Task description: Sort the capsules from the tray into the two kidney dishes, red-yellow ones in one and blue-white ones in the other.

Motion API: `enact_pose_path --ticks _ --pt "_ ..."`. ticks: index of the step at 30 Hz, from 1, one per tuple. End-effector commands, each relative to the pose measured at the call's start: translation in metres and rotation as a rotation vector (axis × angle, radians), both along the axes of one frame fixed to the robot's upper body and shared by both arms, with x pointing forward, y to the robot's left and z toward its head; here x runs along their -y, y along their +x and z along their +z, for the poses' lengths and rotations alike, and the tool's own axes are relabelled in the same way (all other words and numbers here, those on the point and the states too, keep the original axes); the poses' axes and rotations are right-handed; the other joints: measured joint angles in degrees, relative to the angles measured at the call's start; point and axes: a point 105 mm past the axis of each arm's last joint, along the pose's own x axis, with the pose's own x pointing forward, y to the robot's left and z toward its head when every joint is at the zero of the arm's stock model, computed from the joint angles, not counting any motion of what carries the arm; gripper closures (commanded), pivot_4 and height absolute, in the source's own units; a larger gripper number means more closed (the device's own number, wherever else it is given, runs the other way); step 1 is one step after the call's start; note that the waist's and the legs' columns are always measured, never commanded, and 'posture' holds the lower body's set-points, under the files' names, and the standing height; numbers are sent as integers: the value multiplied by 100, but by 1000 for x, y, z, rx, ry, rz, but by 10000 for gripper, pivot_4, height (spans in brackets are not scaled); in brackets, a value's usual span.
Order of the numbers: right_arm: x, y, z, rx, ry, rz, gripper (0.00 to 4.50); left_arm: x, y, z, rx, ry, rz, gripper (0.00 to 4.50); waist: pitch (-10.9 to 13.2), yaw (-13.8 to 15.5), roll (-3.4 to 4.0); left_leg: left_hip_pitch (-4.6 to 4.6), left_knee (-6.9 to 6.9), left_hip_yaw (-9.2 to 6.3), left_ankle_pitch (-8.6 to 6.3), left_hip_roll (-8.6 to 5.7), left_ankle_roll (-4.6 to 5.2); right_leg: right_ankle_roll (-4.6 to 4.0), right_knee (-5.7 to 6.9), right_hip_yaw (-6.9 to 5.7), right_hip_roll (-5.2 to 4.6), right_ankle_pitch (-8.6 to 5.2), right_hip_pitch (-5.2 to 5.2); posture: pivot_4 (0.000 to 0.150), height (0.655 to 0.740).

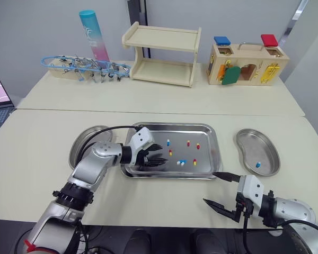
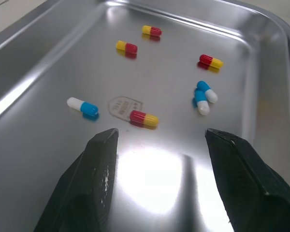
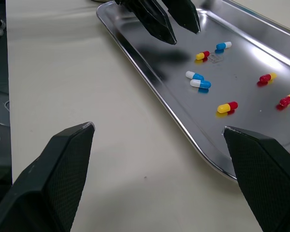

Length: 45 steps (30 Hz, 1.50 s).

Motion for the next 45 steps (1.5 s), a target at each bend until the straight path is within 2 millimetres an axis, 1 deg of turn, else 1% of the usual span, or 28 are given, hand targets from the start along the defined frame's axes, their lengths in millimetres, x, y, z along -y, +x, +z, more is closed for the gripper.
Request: enact_pose_path --ticks 1,13,23,35,40,41,42,45 --pt "-6 -3 8 28 3 17 0 9 3 4 30 -8 -39 15831 0 -3 0 0 0 0 0 0 0 0 0 0 0 0 0 1500 7400" --pt "-7 -5 8 11 -1 9 0 16 18 -8 55 5 -56 15831 0 -1 0 0 2 -1 0 0 0 0 2 0 0 0 0 1500 7400" --pt "-8 -7 8 4 -3 7 0 23 22 -15 78 38 -116 15831 0 -2 0 1 2 -2 1 -1 0 1 2 -2 0 0 1 1500 7400" --pt "-8 -9 8 1 -2 3 0 29 21 -25 48 57 -162 15831 -1 -3 -1 2 4 -1 0 -1 0 1 2 -2 0 0 3 1500 7400" --pt "-8 -9 7 -1 0 3 0 28 19 -32 35 77 -181 15831 -2 -3 0 4 5 -2 0 -1 0 1 2 -2 0 1 6 1500 7400" --pt "-8 -10 7 -1 0 2 0 28 19 -32 34 79 -185 19448 -2 -3 -1 4 5 -2 0 -1 0 1 2 -2 0 1 6 1500 7400" --pt "-8 -10 8 0 -1 1 0 28 18 -33 33 84 -193 21257 -2 -3 0 4 5 -2 0 -1 0 1 2 -2 0 1 6 1500 7400" --pt "-8 -10 8 1 0 -1 0 27 16 -35 34 93 -206 29763 -3 -3 0 5 5 -2 0 -1 0 1 2 -2 0 1 6 1500 7400"
